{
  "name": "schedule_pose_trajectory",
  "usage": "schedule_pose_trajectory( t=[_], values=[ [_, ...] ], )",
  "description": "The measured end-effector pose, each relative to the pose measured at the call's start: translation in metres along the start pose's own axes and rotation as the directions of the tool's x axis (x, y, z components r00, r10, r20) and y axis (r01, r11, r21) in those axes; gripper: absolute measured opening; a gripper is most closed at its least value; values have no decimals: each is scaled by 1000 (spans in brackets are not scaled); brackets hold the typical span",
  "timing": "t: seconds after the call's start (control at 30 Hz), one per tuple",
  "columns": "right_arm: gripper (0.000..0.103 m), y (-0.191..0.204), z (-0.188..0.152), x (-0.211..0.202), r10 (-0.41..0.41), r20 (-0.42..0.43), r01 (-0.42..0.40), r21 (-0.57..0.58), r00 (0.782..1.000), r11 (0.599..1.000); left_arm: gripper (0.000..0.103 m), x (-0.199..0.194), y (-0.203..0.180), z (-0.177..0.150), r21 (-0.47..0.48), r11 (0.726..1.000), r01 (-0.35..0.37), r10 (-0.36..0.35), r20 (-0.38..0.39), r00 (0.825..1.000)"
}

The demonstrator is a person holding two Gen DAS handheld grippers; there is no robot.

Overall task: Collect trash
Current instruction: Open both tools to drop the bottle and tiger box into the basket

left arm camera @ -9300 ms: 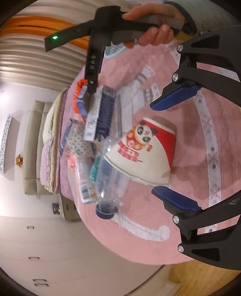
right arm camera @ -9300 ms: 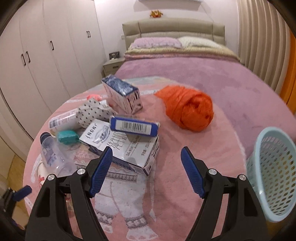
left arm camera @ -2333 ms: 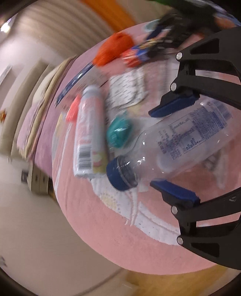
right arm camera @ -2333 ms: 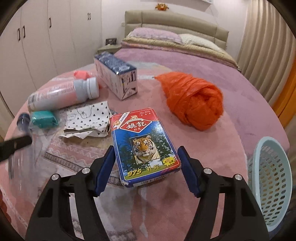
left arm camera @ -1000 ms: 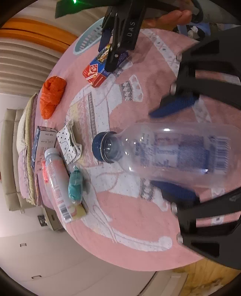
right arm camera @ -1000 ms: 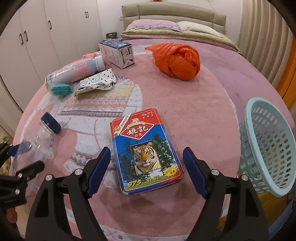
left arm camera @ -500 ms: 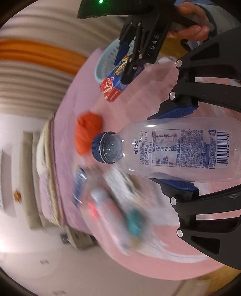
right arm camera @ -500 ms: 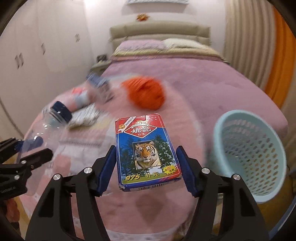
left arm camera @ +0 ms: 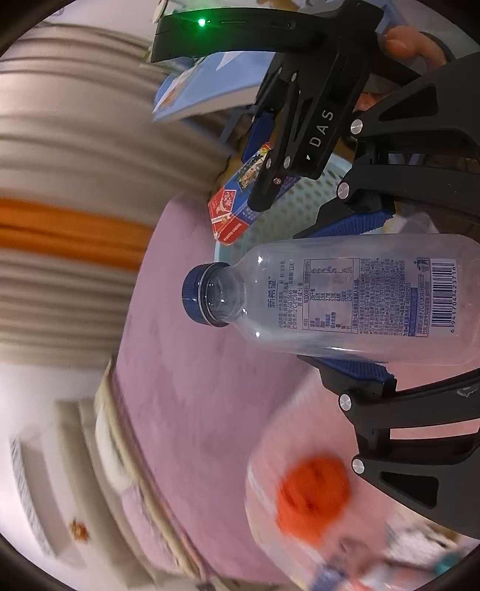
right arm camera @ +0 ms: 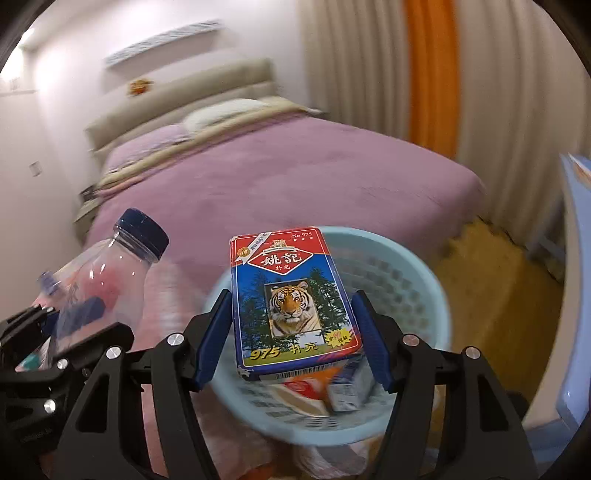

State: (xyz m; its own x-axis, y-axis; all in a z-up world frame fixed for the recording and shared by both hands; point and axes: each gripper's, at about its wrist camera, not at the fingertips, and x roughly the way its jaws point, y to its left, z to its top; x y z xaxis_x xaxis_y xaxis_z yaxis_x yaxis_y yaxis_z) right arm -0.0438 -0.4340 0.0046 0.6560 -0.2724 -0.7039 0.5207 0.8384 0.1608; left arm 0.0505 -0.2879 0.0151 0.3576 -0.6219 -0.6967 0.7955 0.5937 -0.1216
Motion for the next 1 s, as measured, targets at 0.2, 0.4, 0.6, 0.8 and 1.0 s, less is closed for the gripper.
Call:
schedule_pose_trajectory(
  t=[0.2, 0.4, 0.6, 0.8, 1.0],
  values=[
    [64, -43, 4, 32, -37, -83, 45, 88, 996, 995, 60, 52, -11, 6, 54, 998, -13, 14, -18, 1000],
    [64, -55, 0, 48, 0, -132, 17, 131, 991, 991, 64, 41, 9, 5, -11, 1000, -11, 11, 15, 1000],
    [64, -27, -6, 38, 29, -93, -23, 67, 995, 998, 64, 1, 29, -4, -56, 998, -35, 40, 78, 996],
    [64, 30, -9, 15, 117, -24, -118, -58, 993, 991, 64, -67, 66, -28, -119, 987, -105, 124, 165, 978],
    [64, 98, -5, 1, 217, 12, -210, -197, 976, 958, 64, -137, 123, -57, -223, 947, -231, 277, 204, 939]
  ],
)
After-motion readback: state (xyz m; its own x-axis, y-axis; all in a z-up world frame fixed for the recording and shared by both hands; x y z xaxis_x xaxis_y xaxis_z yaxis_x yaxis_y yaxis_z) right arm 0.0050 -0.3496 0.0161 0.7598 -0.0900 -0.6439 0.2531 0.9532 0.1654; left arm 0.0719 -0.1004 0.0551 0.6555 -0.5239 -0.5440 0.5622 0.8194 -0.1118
